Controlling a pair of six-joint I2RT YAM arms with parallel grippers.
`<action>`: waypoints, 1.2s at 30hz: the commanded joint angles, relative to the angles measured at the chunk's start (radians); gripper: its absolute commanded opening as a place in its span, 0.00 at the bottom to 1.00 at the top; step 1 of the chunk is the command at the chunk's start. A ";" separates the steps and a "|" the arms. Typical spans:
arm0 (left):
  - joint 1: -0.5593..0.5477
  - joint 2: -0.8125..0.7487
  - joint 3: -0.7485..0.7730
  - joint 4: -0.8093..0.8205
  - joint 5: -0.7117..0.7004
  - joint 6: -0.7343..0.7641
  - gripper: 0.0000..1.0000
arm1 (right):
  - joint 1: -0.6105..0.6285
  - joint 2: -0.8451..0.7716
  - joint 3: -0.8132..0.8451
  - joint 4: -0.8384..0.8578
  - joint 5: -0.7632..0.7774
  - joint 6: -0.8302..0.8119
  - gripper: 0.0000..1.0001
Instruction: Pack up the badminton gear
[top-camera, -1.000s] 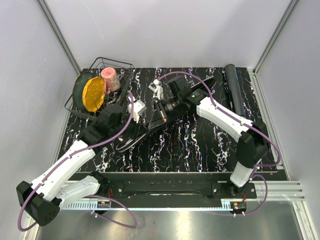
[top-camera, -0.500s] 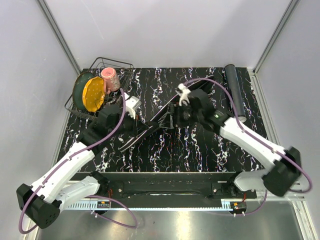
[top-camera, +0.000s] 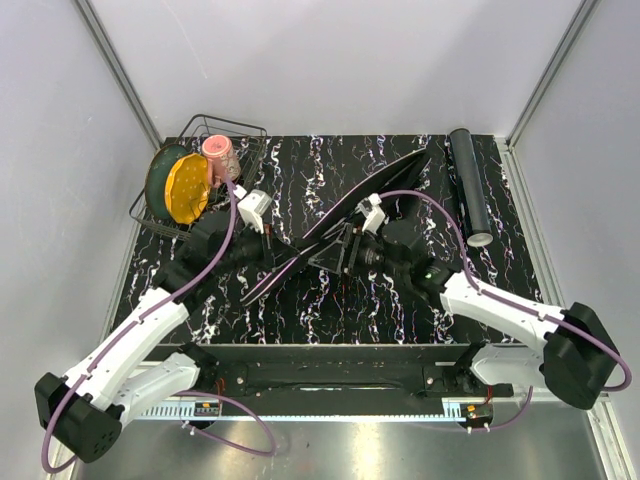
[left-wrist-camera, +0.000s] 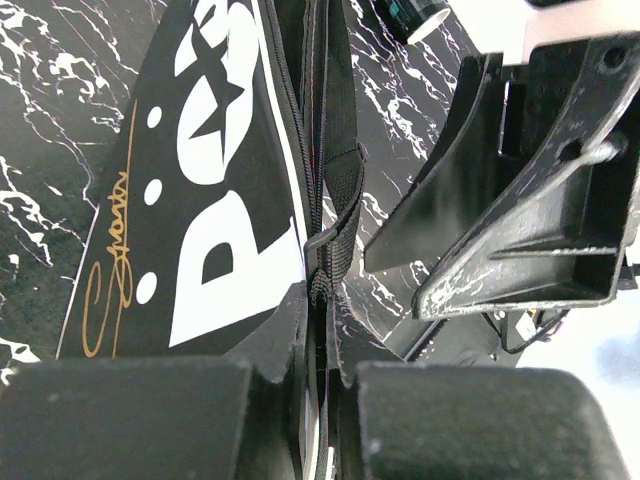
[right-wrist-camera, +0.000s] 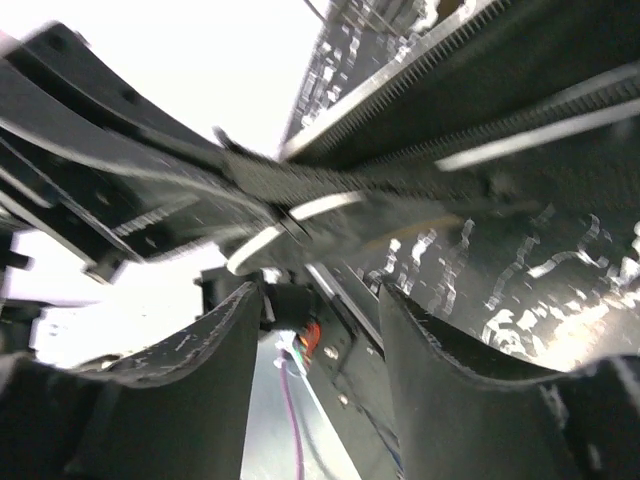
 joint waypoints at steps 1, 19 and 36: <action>0.006 -0.037 -0.012 0.132 0.046 -0.060 0.00 | 0.003 0.063 0.010 0.295 -0.002 0.112 0.52; 0.017 -0.059 -0.026 0.147 0.076 -0.082 0.00 | 0.004 0.207 -0.009 0.528 -0.162 0.164 0.23; 0.055 -0.059 -0.045 0.165 0.138 -0.105 0.00 | 0.003 0.221 0.018 0.455 -0.208 0.064 0.15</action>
